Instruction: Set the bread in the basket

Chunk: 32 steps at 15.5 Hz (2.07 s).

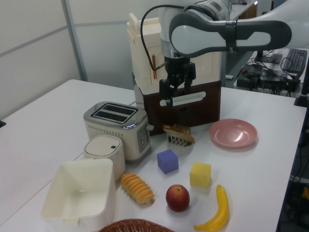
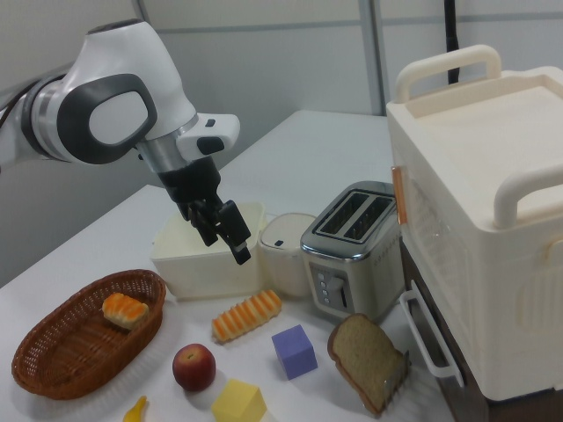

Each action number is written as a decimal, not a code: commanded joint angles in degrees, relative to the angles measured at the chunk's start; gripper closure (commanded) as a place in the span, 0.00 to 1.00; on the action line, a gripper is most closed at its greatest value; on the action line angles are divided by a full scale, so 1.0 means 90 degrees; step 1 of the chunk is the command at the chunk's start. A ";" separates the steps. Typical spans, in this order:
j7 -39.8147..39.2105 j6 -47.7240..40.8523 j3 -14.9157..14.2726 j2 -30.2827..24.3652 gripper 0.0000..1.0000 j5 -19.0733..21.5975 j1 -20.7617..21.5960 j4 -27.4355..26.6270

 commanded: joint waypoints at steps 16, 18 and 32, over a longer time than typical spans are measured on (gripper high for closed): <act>-0.0356 -0.0379 -0.0074 -0.0115 0.00 0.0110 0.0103 -0.0097; -0.0356 -0.0379 -0.0065 -0.0115 0.00 0.0110 0.0103 -0.0097; -0.0356 -0.0360 -0.0064 -0.0154 0.00 0.0130 0.0083 -0.0107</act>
